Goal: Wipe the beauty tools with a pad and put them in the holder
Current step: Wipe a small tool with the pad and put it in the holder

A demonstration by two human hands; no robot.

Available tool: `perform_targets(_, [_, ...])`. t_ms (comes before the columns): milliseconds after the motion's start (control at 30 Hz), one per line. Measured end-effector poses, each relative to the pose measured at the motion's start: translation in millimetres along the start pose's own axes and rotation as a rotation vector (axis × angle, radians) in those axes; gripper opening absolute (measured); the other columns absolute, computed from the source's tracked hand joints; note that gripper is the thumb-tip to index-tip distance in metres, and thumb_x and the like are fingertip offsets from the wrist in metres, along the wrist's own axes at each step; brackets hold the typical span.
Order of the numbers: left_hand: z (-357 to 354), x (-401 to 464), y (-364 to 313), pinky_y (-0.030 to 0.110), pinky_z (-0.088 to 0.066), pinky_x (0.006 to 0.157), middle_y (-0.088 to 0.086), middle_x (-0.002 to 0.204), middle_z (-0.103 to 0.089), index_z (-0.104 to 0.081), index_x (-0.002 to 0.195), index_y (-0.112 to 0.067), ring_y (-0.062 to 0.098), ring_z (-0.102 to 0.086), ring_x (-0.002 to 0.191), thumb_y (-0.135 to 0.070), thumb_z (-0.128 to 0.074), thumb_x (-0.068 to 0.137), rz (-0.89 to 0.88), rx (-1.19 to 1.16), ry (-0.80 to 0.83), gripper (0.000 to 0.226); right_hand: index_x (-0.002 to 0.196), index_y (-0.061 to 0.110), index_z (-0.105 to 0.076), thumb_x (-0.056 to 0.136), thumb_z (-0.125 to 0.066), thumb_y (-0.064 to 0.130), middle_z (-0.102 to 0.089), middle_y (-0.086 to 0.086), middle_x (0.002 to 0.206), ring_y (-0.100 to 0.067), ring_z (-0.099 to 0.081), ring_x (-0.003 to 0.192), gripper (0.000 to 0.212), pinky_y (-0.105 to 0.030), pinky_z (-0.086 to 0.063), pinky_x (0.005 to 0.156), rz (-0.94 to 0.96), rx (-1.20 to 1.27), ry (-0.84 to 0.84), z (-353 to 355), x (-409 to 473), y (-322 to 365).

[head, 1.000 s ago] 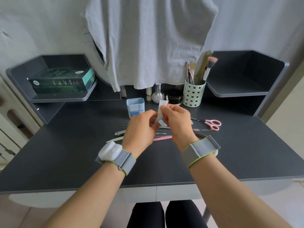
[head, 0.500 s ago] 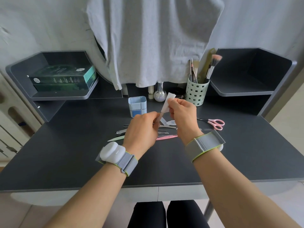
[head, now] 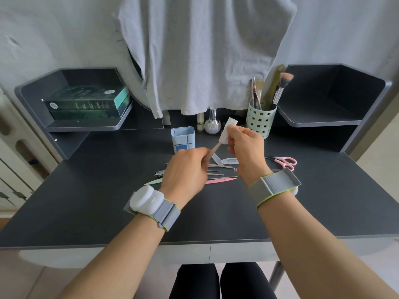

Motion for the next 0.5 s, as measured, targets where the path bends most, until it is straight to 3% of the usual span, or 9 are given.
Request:
perform_targets(333, [-1,3,12,0.041,-0.058,0.081,-0.001,0.1,-0.075,-0.071,0.11,-0.023,0.023,-0.068,0.096,-0.015,-0.06,0.095,0.071,-0.134,-0.04,0.02,0.075,0.014,-0.067,0.094,-0.067,0.013,-0.053,0.0,0.063,-0.01,-0.047,0.061,0.02,-0.026,-0.046,0.068,-0.055,0.158,0.017,12,3,-1])
perform_targets(500, [4,11,8,0.036,-0.058,0.086,-0.004,0.094,-0.077,-0.072,0.109,-0.019,0.016,-0.071,0.09,-0.014,-0.063,0.093,0.092,-0.206,-0.093,0.019,0.078,0.013,-0.069,0.093,-0.07,0.015,-0.054,-0.001,0.065,-0.01,-0.046,0.061,0.015,-0.024,-0.046,0.065,-0.058,0.144,0.063,9,-1,-9])
Point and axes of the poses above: each hand's wrist, its own x-axis towards the middle knuckle, its own z-axis out of the back of the hand, y = z × x, the point moved 1 cm from there along x, towards the middle knuckle
